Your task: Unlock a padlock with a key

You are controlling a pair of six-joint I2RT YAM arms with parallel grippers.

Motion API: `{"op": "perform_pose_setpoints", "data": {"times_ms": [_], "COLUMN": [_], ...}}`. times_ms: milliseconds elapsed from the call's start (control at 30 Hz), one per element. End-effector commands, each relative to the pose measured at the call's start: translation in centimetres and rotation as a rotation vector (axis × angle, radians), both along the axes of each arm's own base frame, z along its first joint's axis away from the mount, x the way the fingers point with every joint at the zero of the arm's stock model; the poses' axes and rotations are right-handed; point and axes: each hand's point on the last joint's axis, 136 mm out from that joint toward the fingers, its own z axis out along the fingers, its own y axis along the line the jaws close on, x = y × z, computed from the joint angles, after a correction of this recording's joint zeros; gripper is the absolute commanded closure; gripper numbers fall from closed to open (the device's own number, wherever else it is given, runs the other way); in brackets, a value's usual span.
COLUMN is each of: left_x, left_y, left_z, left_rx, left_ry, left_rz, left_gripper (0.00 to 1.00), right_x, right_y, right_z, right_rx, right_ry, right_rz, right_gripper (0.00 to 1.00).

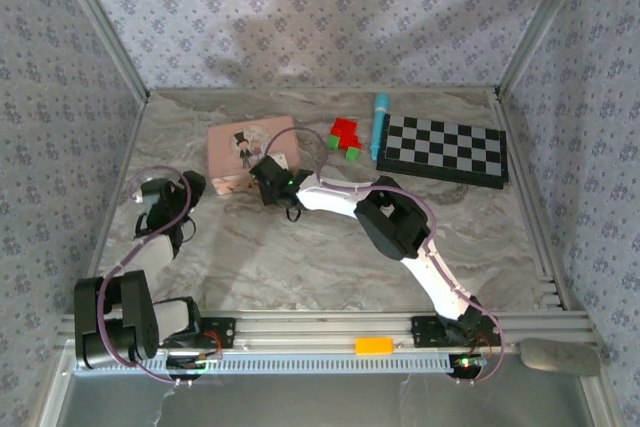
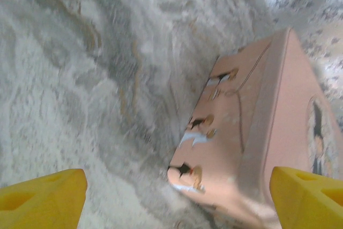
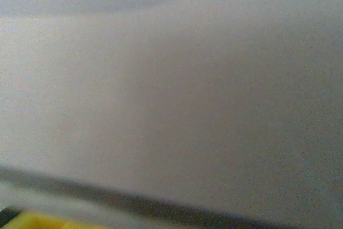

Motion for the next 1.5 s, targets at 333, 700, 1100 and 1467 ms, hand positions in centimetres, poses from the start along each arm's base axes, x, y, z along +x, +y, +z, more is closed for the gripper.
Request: {"op": "perform_pose_setpoints", "data": {"times_ms": [333, 700, 1100, 1467], "left_x": [7.1, 8.6, 8.3, 7.6], "left_y": [-0.5, -4.3, -7.9, -9.4], "left_z": [2.5, 0.3, 0.1, 0.3], "left_rx": [-0.017, -0.04, -0.093, -0.121], "left_ry": [-0.125, -0.096, -0.096, -0.102], "left_rz": [-0.11, -0.264, -0.33, -0.344], "left_gripper": [0.12, 0.13, 0.13, 0.14], "right_x": [0.3, 0.7, 0.7, 0.5], "right_y": [0.6, 2.3, 3.1, 2.4], "right_z": [-1.3, 0.4, 3.0, 3.5], "right_rx": [0.017, 0.044, 0.105, 0.156], "right_ry": [0.013, -0.07, -0.122, -0.111], "right_rz": [0.102, 0.209, 0.229, 0.209], "right_gripper": [0.71, 0.75, 0.76, 0.77]}}
